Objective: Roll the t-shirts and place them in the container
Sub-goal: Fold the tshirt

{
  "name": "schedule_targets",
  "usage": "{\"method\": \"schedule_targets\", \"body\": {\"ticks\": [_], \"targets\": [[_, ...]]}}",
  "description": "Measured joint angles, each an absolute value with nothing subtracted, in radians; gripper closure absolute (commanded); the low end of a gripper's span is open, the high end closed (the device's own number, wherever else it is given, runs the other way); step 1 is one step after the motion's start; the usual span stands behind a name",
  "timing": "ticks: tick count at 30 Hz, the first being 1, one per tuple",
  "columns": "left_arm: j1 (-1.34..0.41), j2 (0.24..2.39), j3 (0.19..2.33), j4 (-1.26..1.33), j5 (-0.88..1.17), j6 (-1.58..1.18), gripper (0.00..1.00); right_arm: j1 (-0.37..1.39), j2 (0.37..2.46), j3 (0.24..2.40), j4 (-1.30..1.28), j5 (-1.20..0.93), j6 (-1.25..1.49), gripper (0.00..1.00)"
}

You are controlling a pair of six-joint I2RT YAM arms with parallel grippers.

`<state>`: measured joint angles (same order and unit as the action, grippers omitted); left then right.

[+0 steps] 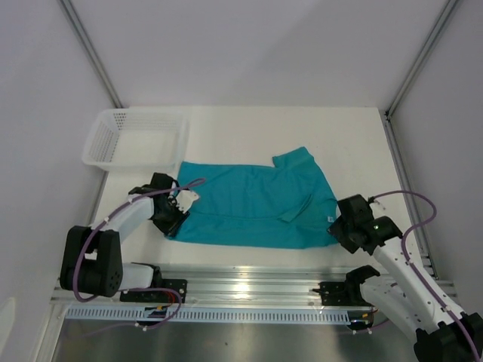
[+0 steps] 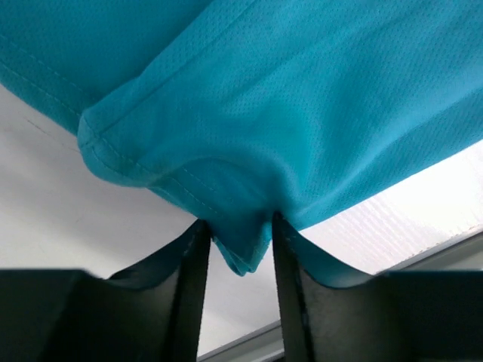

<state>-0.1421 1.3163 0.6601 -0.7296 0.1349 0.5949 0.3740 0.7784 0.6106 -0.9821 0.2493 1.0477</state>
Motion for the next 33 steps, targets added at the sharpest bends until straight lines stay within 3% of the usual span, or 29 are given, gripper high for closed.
{"method": "schedule_targets", "body": {"ticks": [1, 6, 9, 10, 14, 20, 24, 33], "targets": [[-0.142, 1.308, 0.660, -0.736, 0.133, 0.593, 0.56, 0.374, 0.779, 0.619, -1.001, 0.263, 1.053, 0.31], [-0.137, 1.186, 0.659, -0.801, 0.100, 0.594, 0.47, 0.376, 0.814, 0.760, -1.104, 0.347, 1.040, 0.32], [-0.131, 1.065, 0.677, -0.861, 0.074, 0.595, 0.48, 0.377, 0.839, 0.873, -1.092, 0.387, 0.973, 0.55], [-0.130, 1.034, 0.694, -0.883, 0.070, 0.594, 0.49, 0.378, 0.851, 0.893, -1.071, 0.383, 0.943, 0.70], [-0.132, 1.025, 0.810, -0.918, 0.086, 0.584, 0.61, 0.390, 0.980, 0.883, -0.924, 0.298, 0.820, 0.99], [-0.205, 1.311, 0.921, -0.865, 0.113, 0.555, 0.67, 0.427, 1.295, 0.834, -0.699, 0.114, 0.677, 1.00], [-0.233, 1.446, 0.925, -0.842, 0.125, 0.548, 0.71, 0.441, 1.363, 0.831, -0.619, 0.054, 0.630, 1.00], [-0.173, 1.587, 0.927, -0.791, 0.088, 0.532, 0.69, 0.442, 1.507, 0.831, -0.486, -0.022, 0.587, 1.00]]}}
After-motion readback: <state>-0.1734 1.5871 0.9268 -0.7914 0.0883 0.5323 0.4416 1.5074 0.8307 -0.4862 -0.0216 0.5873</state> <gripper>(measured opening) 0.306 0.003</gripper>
